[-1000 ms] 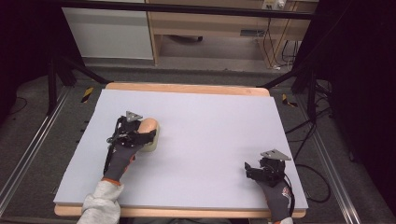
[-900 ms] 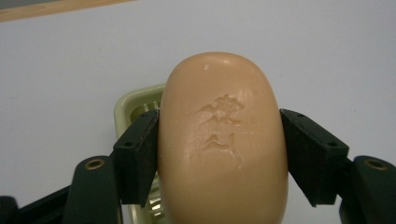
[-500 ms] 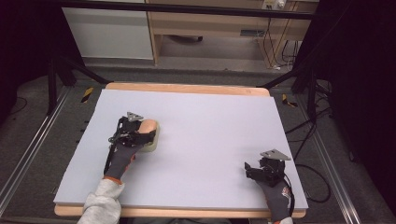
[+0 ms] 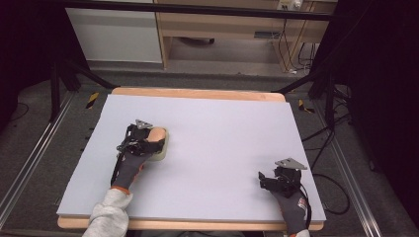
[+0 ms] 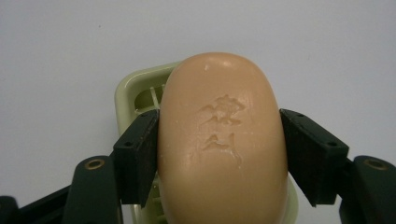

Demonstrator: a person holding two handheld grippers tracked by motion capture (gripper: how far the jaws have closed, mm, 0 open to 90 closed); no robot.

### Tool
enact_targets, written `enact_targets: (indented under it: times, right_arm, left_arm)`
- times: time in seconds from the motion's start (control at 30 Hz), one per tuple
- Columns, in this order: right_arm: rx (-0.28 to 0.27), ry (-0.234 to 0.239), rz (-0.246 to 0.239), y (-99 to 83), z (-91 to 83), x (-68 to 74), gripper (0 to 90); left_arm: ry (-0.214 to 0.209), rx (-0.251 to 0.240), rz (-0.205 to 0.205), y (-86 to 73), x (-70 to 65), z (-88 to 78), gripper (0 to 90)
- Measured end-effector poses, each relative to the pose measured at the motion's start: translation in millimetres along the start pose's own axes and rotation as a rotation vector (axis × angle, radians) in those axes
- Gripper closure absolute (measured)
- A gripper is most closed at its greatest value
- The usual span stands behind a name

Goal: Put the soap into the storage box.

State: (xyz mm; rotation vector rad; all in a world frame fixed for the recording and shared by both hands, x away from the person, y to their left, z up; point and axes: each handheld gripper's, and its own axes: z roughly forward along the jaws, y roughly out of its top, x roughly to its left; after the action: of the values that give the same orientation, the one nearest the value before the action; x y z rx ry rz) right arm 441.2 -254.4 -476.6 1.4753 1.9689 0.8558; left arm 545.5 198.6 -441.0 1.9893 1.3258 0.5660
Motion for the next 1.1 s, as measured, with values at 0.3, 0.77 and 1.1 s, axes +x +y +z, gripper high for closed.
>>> enact_targets:
  times: [0.3,0.77,1.1]
  right_arm:
    - [0.001,0.0,-0.001,0.0,0.3,0.2,10.3]
    - [0.001,0.001,0.0,0.0,0.3,0.2,10.3]
    - [0.001,0.0,0.0,0.0,0.3,0.2,10.3]
  left_arm:
    - [0.006,0.016,-0.005,-2.8,2.6,4.8,31.7]
    - [0.013,0.028,-0.009,-5.4,4.3,9.9,31.6]
    - [0.016,0.026,-0.012,-6.4,4.9,11.1,31.5]
